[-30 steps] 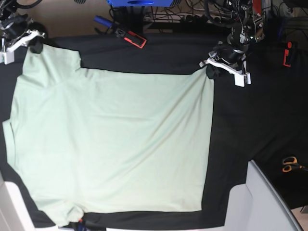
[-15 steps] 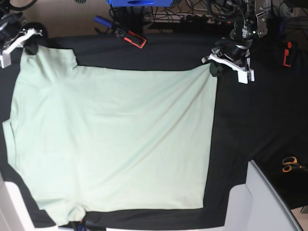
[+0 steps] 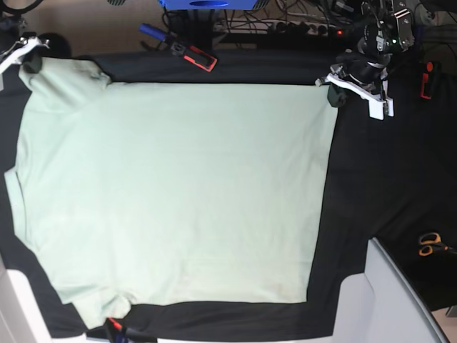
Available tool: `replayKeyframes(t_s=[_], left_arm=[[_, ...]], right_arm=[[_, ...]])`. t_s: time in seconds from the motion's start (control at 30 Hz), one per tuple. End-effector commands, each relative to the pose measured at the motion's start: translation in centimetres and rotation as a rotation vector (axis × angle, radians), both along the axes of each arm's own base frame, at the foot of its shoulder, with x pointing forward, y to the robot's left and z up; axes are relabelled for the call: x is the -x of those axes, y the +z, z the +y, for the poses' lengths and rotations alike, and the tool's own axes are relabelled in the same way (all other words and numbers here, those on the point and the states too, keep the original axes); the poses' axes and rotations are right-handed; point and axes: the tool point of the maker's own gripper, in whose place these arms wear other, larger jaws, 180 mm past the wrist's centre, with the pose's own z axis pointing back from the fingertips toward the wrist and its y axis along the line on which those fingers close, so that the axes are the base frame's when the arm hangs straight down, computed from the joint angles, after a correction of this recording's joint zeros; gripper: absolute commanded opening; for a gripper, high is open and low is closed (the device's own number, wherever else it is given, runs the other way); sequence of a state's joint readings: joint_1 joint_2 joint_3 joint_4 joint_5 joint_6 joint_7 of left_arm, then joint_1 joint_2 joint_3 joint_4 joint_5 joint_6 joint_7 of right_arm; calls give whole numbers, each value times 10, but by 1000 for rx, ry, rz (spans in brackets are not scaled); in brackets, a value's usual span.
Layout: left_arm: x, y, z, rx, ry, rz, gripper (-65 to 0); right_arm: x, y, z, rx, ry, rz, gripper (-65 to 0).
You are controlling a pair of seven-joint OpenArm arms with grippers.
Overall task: Fold the T-shirt properly
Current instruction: 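Lift the shoulder edges and pull them toward the hem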
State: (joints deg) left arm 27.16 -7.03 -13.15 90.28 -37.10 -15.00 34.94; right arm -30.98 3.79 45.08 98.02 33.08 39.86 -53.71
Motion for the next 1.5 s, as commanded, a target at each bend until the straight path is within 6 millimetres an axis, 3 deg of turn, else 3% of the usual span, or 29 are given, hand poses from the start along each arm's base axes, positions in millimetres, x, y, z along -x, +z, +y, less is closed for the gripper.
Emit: replayKeyframes(t_s=[0.0, 0.23, 0.7, 0.87, 1.2, 1.47], left_arm=[[-7, 10, 4, -15, 1, -35, -650], [-17, 26, 0, -25, -20, -82, -650], [-37, 34, -1, -21, -19, -124, -650], [-49, 28, -13, 11, -59, -74, -650], [-79, 42, -18, 32, -59, -106, -650], [-92, 27, -8, 47, 24, -63, -650]], right_arm=[[-4, 8, -5, 18, 8, -26, -650], [-19, 13, -9, 32, 23, -49, -650], [-72, 27, -13, 54, 81, -78, -649], [-92, 34, -15, 64, 95, -93, -649], [-116, 16, -7, -1, 112, -92, -649], [-137, 12, -16, -13, 119, -106, -649]])
